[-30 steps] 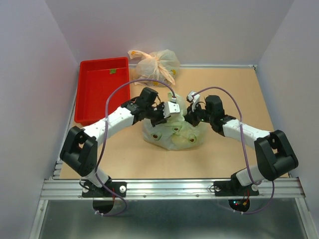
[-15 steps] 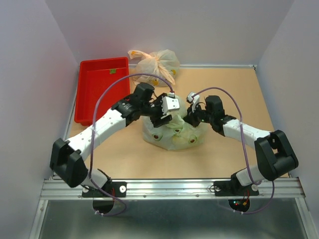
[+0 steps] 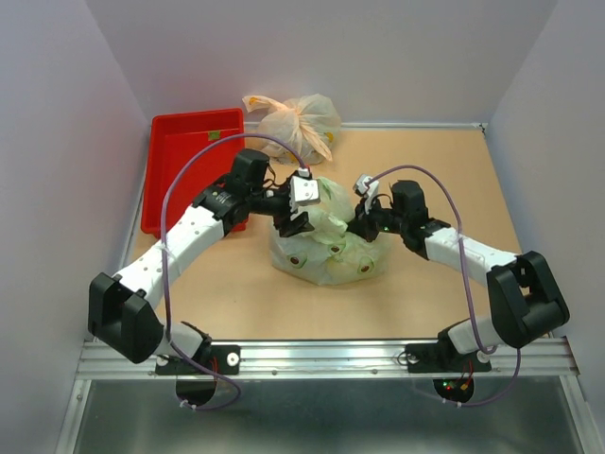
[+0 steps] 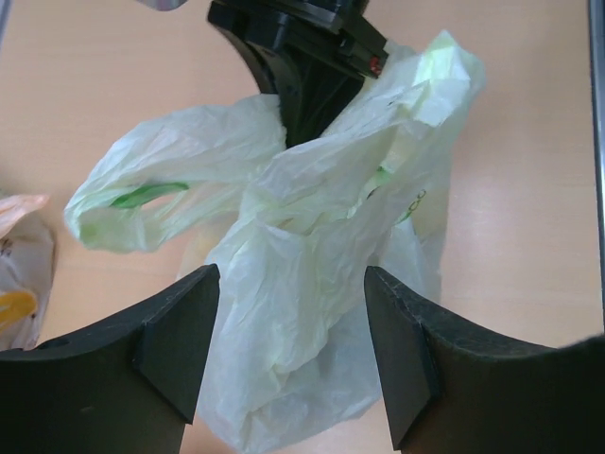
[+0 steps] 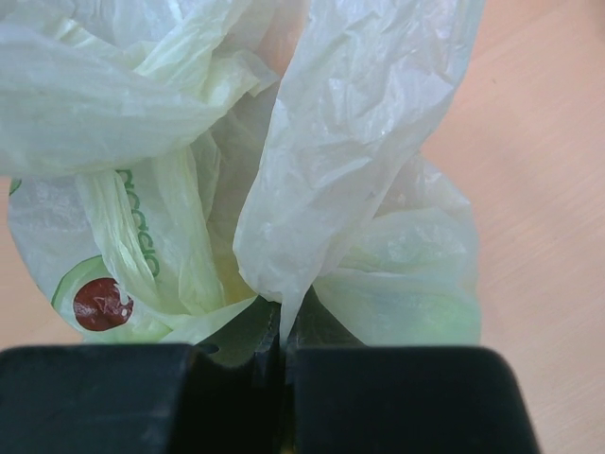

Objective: Place the fake fruits into the plastic bag and tie a complex knot

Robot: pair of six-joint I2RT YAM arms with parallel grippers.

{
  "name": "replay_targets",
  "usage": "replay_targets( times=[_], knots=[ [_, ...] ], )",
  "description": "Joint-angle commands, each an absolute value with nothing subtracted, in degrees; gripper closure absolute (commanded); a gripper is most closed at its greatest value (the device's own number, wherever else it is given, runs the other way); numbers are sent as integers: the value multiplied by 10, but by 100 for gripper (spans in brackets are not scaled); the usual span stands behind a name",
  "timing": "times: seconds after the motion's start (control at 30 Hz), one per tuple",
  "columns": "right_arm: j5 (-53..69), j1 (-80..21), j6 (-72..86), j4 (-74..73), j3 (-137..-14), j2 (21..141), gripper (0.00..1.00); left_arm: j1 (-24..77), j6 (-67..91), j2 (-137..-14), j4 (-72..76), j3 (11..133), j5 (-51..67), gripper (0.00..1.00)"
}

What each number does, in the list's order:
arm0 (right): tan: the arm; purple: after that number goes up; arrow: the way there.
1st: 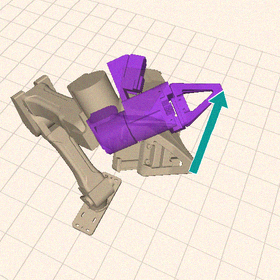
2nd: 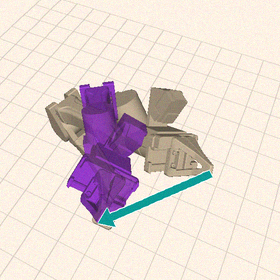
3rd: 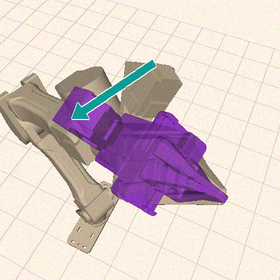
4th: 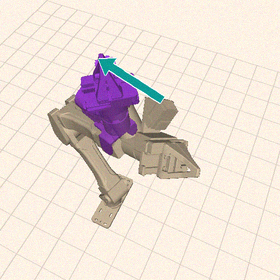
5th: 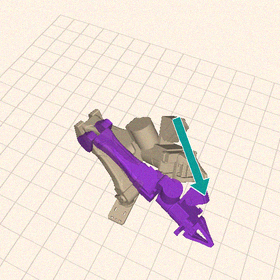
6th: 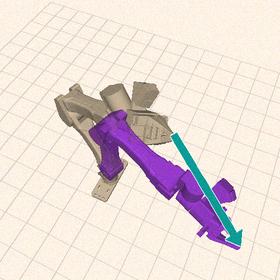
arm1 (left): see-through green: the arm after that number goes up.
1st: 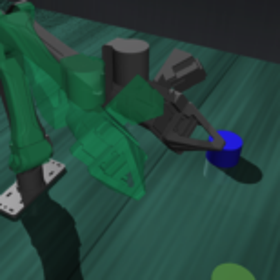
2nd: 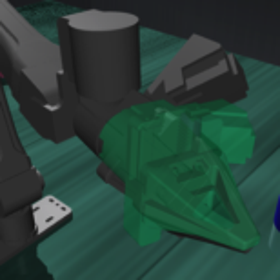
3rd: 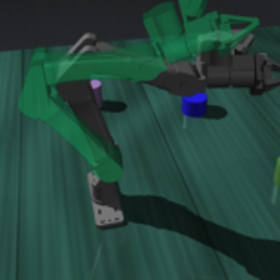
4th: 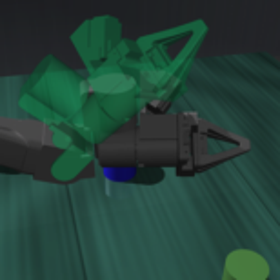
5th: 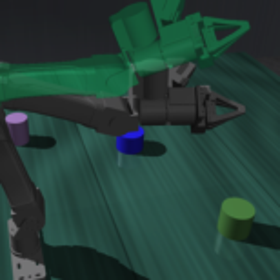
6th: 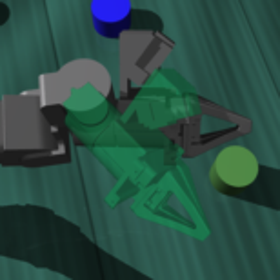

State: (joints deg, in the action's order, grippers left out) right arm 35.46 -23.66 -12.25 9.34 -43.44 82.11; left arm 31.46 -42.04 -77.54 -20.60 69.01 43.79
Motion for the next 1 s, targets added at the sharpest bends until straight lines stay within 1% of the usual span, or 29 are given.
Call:
replay_targets(
  times=[0.0, 0.1, 0.27, 0.4, 0.63, 0.77, 0.87, 0.97],
  knots=[
    [391, -239, -130, 102, -447, 796, 100, 319, -465, -797, -204, 705, 525, 27],
    [403, -239, -132, 102, -447, 794, 100, 329, -481, -811, -194, 711, 539, 24],
    [434, -239, -150, 102, -438, 786, 100, 348, -487, -827, -120, 703, 536, 23],
    [445, -238, -152, 102, -435, 785, 100, 355, -501, -854, -105, 715, 531, 23],
    [442, -239, -154, 102, -435, 783, 100, 356, -578, -887, -217, 756, 548, 20],
    [444, -239, -158, 102, -433, 783, 100, 355, -628, -890, -296, 768, 535, 20],
    [444, -240, -162, 102, -432, 785, 100, 351, -635, -878, -314, 764, 525, 20],
    [450, -238, -163, 103, -434, 789, 100, 352, -638, -856, -305, 744, 513, 17]
  ],
)
